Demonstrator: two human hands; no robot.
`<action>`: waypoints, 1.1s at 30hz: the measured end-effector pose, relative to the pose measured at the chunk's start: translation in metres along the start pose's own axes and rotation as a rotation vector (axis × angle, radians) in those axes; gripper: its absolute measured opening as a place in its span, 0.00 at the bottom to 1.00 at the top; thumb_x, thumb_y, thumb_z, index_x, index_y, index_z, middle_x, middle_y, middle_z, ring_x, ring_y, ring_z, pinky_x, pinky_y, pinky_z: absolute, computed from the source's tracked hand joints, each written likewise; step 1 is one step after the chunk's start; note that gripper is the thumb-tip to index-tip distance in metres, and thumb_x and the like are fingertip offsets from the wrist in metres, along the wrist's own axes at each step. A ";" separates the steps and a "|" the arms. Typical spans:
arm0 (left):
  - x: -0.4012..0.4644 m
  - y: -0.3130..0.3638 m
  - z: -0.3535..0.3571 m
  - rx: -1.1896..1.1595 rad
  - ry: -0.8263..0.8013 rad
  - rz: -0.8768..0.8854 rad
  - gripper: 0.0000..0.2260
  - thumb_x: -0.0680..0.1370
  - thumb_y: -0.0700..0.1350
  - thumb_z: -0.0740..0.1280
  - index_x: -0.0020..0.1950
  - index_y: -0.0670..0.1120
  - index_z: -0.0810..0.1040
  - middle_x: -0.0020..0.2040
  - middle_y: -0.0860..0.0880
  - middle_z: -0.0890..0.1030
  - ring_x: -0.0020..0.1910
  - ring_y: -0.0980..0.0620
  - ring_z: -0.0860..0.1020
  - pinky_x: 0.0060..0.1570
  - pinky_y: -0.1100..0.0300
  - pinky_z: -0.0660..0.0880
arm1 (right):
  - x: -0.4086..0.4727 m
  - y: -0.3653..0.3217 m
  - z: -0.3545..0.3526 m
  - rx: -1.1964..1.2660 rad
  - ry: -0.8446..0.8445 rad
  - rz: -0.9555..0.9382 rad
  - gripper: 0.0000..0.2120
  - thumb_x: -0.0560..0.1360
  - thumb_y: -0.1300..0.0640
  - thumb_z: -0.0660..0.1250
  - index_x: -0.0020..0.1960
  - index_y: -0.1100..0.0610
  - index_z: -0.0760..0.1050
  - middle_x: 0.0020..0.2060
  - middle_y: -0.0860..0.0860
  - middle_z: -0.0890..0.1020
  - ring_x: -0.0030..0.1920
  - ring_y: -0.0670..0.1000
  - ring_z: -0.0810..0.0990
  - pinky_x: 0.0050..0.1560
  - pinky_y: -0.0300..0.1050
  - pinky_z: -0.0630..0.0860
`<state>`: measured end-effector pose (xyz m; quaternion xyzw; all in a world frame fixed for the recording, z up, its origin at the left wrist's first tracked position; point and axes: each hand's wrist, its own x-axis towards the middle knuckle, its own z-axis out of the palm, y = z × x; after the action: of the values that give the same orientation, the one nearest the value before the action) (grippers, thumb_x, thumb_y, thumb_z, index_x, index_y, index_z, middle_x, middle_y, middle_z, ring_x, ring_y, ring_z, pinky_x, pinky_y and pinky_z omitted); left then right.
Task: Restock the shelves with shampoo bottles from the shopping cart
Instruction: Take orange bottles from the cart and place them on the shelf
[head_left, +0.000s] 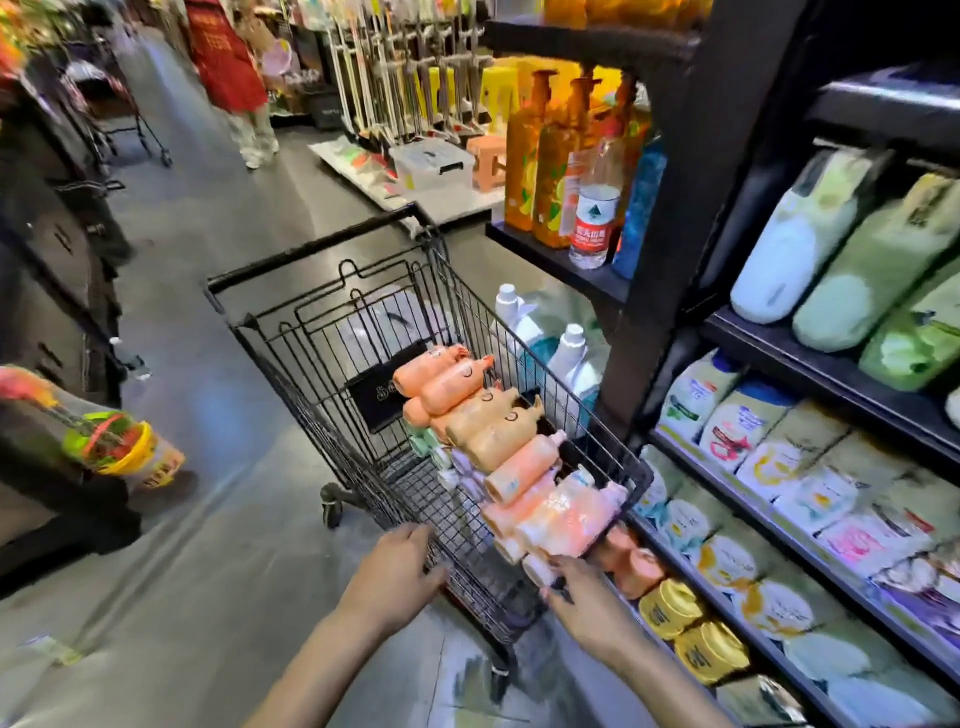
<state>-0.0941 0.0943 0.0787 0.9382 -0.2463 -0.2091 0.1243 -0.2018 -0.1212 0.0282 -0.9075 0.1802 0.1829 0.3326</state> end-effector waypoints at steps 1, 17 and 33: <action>0.014 -0.004 -0.002 -0.005 -0.012 0.012 0.27 0.79 0.56 0.59 0.74 0.44 0.61 0.71 0.46 0.68 0.71 0.48 0.64 0.67 0.59 0.62 | 0.009 -0.001 0.000 0.013 0.002 0.032 0.24 0.80 0.50 0.58 0.74 0.54 0.60 0.69 0.52 0.69 0.67 0.51 0.70 0.65 0.44 0.68; 0.313 -0.120 -0.085 0.202 -0.331 0.154 0.21 0.77 0.57 0.59 0.62 0.44 0.70 0.60 0.43 0.75 0.59 0.42 0.74 0.55 0.52 0.73 | 0.239 -0.121 -0.008 0.264 0.046 0.358 0.22 0.80 0.50 0.58 0.72 0.55 0.62 0.67 0.55 0.71 0.62 0.56 0.74 0.59 0.47 0.73; 0.540 -0.180 -0.059 0.168 -0.281 0.013 0.25 0.76 0.52 0.64 0.67 0.40 0.63 0.64 0.38 0.70 0.61 0.36 0.73 0.57 0.48 0.71 | 0.509 -0.153 0.024 0.695 0.321 0.756 0.39 0.70 0.37 0.68 0.68 0.63 0.64 0.62 0.58 0.74 0.63 0.59 0.74 0.61 0.50 0.74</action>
<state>0.4336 -0.0233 -0.1084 0.9052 -0.2840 -0.3160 0.0111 0.3033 -0.1008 -0.1362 -0.6323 0.5929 0.0782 0.4925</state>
